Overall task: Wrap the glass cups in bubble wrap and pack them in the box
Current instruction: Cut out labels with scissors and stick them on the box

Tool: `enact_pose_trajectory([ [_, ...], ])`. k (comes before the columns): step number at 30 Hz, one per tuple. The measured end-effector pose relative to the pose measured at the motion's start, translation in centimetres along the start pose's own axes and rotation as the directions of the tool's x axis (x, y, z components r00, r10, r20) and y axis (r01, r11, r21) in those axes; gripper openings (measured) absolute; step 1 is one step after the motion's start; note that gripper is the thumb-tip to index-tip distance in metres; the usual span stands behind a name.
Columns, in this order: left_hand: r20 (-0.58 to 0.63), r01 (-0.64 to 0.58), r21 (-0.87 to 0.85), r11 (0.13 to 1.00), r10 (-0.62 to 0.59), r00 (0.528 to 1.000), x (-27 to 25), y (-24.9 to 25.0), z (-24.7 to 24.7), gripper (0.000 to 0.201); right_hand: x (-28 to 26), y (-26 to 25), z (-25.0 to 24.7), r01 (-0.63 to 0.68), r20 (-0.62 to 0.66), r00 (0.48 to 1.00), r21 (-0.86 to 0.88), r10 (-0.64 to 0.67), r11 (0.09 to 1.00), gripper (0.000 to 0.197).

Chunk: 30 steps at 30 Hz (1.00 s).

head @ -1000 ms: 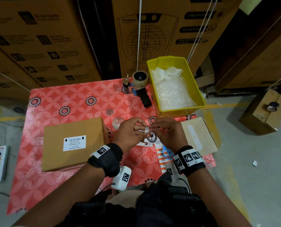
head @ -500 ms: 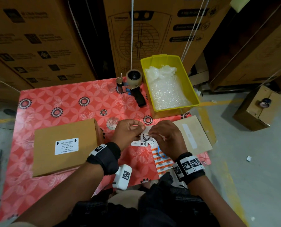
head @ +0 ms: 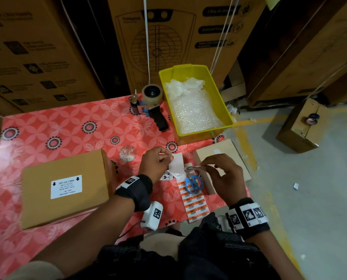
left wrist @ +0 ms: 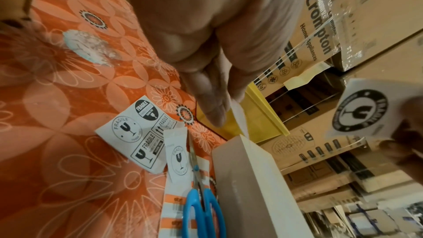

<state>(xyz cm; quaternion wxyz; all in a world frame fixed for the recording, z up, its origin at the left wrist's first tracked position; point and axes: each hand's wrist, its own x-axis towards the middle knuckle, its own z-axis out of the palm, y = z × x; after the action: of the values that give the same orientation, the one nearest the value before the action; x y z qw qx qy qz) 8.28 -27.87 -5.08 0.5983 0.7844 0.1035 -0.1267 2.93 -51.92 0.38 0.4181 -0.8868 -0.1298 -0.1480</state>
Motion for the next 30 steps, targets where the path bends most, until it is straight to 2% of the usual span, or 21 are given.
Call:
enact_pose_trajectory([
  [4, 0.186, 0.089, -0.083, 0.993, -0.072, 0.98, 0.2, -0.6, 0.9, 0.019, 0.3, 0.5, -0.8, -0.08, -0.045, 0.996, 0.039, 0.081, 0.996, 0.024],
  [7, 0.308, 0.049, 0.01, 0.999, -0.05, 0.95, 0.0, -1.2, 1.3, 0.04, 0.5, 0.5, -1.0, -0.093, -0.04, 0.995, 0.056, 0.096, 0.994, 0.022],
  [10, 0.348, 0.06, 0.049, 0.997, -0.073, 0.935, -0.3, -1.8, 1.6, 0.05, 0.6, 0.4, -0.8, -0.11, -0.025, 0.993, 0.073, 0.112, 0.991, 0.023],
  [14, 0.321, 0.034, 0.102, 0.994, -0.065, 0.945, -0.9, -2.1, 0.8, 0.045, 0.6, 0.2, -0.1, -0.169, 0.004, 0.986, 0.092, 0.17, 0.981, 0.022],
  [17, 0.311, -0.005, 0.132, 0.991, -0.037, 0.95, -1.6, -1.3, -0.8, 0.033, 1.3, 0.0, 1.0, -0.227, 0.046, 0.974, 0.105, 0.224, 0.968, 0.022],
  [20, 0.288, -0.015, 0.114, 0.993, -0.019, 0.957, -2.9, -0.5, -3.2, 0.026, 2.7, -1.1, 2.5, -0.282, 0.097, 0.959, 0.195, 0.267, 0.939, 0.022],
  [23, 0.247, -0.043, 0.074, 0.996, 0.023, 0.969, -5.0, 0.6, -6.1, 0.023, 4.4, -2.7, 4.4, -0.315, 0.176, 0.946, 0.318, 0.271, 0.894, 0.011],
  [26, 0.147, -0.135, 0.063, 0.989, 0.124, 0.981, -7.2, 1.0, -9.4, 0.019, 6.0, -4.2, 6.6, -0.332, 0.265, 0.934, 0.403, 0.238, 0.853, 0.007],
  [30, -0.048, -0.182, 0.108, 0.977, 0.189, 0.981, -9.4, -0.8, -13.9, 0.017, 7.9, -6.0, 9.7, -0.279, 0.359, 0.924, 0.398, 0.131, 0.874, 0.007],
])
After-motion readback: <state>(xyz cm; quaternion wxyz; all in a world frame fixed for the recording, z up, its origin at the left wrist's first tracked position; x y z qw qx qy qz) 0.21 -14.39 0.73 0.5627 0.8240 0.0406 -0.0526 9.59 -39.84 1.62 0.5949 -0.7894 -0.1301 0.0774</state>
